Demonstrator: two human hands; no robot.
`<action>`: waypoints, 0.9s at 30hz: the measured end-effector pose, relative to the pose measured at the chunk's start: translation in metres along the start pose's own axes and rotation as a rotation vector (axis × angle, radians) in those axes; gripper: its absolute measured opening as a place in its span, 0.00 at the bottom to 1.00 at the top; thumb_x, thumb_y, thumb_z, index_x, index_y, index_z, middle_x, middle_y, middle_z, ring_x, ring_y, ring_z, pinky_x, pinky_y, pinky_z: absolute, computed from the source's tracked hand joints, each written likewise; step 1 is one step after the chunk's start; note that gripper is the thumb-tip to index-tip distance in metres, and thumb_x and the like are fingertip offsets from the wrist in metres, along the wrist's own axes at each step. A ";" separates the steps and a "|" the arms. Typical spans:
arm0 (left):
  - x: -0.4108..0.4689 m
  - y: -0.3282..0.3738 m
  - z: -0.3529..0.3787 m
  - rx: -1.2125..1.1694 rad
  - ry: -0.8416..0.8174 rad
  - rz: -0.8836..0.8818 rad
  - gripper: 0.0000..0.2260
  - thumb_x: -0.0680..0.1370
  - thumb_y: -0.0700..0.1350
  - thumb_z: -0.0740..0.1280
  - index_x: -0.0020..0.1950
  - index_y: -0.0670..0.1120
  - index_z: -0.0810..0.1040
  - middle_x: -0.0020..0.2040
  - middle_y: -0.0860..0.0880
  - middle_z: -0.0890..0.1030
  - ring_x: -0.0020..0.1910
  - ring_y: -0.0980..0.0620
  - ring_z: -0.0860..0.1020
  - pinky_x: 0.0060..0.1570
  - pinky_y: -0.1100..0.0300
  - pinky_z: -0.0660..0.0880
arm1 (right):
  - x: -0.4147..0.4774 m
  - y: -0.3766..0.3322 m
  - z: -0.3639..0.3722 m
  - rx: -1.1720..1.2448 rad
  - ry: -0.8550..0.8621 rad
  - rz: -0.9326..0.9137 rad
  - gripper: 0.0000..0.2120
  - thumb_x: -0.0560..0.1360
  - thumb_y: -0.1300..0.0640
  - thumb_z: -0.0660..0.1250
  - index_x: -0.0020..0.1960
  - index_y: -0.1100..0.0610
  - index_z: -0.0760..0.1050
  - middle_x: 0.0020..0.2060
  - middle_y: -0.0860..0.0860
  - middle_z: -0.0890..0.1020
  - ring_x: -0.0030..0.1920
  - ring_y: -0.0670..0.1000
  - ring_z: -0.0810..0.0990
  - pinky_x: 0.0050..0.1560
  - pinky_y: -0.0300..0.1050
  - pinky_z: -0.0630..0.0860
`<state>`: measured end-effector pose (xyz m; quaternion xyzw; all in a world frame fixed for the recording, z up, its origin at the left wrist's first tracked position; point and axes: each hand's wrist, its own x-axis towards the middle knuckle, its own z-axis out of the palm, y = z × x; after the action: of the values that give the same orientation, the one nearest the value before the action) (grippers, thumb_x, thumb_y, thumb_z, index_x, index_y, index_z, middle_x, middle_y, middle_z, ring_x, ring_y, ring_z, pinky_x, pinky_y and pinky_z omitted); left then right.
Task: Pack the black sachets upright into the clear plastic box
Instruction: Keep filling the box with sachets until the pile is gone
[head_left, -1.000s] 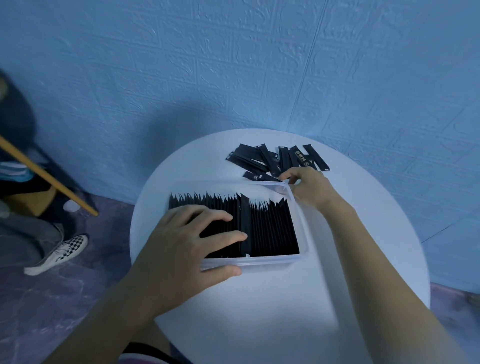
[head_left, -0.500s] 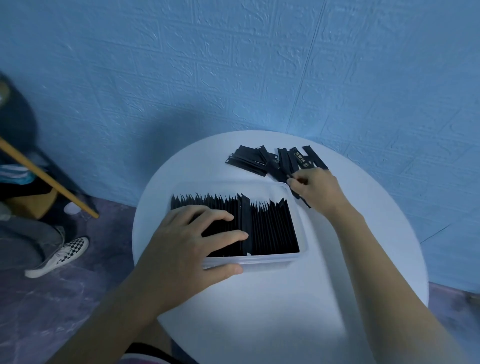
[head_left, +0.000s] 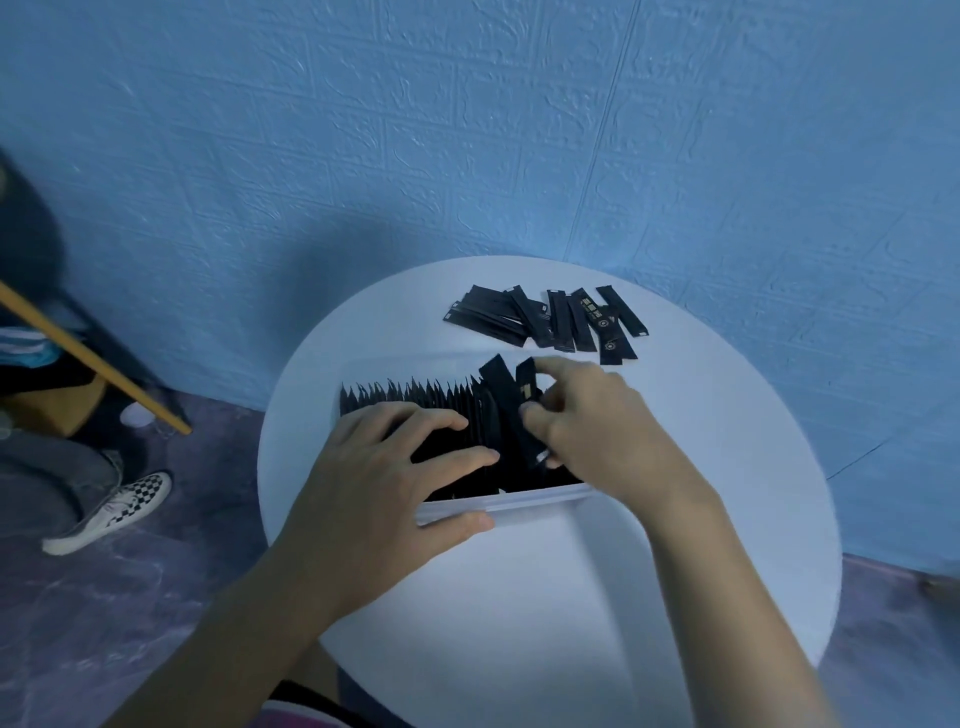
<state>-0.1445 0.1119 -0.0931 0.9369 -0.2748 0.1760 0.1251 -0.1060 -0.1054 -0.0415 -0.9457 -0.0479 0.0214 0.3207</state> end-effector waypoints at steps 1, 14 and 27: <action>0.000 0.000 0.000 -0.001 0.001 -0.001 0.21 0.75 0.68 0.61 0.64 0.63 0.78 0.64 0.59 0.76 0.61 0.50 0.73 0.63 0.50 0.68 | -0.002 -0.002 0.005 -0.024 -0.014 0.009 0.08 0.76 0.54 0.64 0.55 0.49 0.75 0.35 0.51 0.84 0.36 0.55 0.83 0.47 0.50 0.80; 0.003 -0.001 -0.002 -0.012 -0.021 0.024 0.23 0.76 0.69 0.59 0.68 0.61 0.77 0.65 0.57 0.76 0.62 0.48 0.74 0.62 0.45 0.71 | -0.007 -0.001 0.008 0.005 -0.188 0.033 0.15 0.80 0.44 0.62 0.64 0.46 0.75 0.42 0.48 0.83 0.45 0.52 0.84 0.53 0.52 0.80; 0.005 0.001 0.002 -0.051 0.015 0.030 0.22 0.78 0.65 0.61 0.67 0.59 0.78 0.66 0.59 0.77 0.64 0.51 0.74 0.62 0.49 0.72 | 0.027 -0.005 -0.007 0.053 -0.373 0.034 0.29 0.80 0.52 0.67 0.78 0.47 0.61 0.44 0.45 0.78 0.42 0.54 0.86 0.55 0.46 0.78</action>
<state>-0.1409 0.1075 -0.0933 0.9279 -0.2924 0.1777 0.1481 -0.0793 -0.1032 -0.0334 -0.9173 -0.0901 0.2031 0.3305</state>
